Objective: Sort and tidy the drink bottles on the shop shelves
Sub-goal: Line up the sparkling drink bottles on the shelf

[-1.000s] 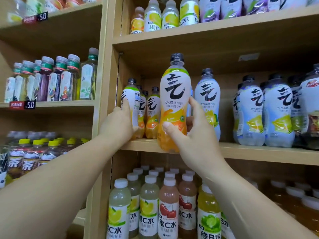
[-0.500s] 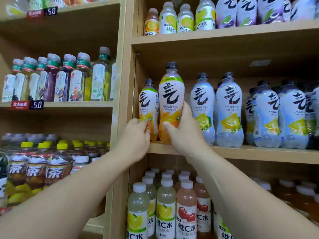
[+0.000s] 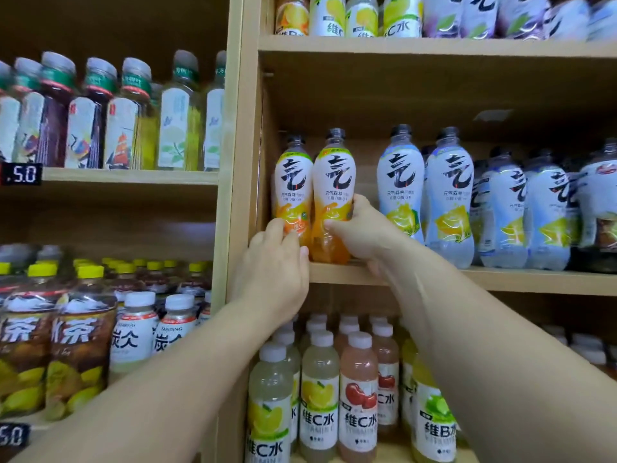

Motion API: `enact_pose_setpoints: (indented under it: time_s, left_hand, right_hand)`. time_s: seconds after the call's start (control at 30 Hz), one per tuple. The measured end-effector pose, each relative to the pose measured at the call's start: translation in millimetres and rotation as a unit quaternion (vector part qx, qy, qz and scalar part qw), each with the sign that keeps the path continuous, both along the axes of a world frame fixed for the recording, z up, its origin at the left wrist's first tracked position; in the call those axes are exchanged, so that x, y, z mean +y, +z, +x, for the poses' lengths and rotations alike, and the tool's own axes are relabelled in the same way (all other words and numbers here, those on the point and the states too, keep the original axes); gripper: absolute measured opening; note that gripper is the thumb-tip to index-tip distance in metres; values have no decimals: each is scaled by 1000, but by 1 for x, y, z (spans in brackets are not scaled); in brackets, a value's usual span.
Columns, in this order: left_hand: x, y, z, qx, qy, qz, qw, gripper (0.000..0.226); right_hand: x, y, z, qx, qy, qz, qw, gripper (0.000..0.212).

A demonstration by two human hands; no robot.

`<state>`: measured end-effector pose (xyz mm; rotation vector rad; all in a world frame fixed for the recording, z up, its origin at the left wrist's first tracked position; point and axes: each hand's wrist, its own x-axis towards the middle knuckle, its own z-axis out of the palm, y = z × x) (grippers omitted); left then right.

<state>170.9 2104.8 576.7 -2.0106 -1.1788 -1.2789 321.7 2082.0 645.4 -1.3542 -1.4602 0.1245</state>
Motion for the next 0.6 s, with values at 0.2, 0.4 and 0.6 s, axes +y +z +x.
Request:
enact_pose_setpoints:
  time_s: [0.2,0.4,0.6]
  left_hand:
    - [-4,0,4,16,-10,7,1000,66]
    - [-3,12,-4,114,20,11,993,70]
    - [-11,18,-22,236,134,46,961,78]
  right_hand:
    - [-1,3,-7,-50,-78,-8,996,45]
    - [3,4,-10,-56,-104,-3,993,44]
    - [6,1,-14,-51,-62,16,997,50]
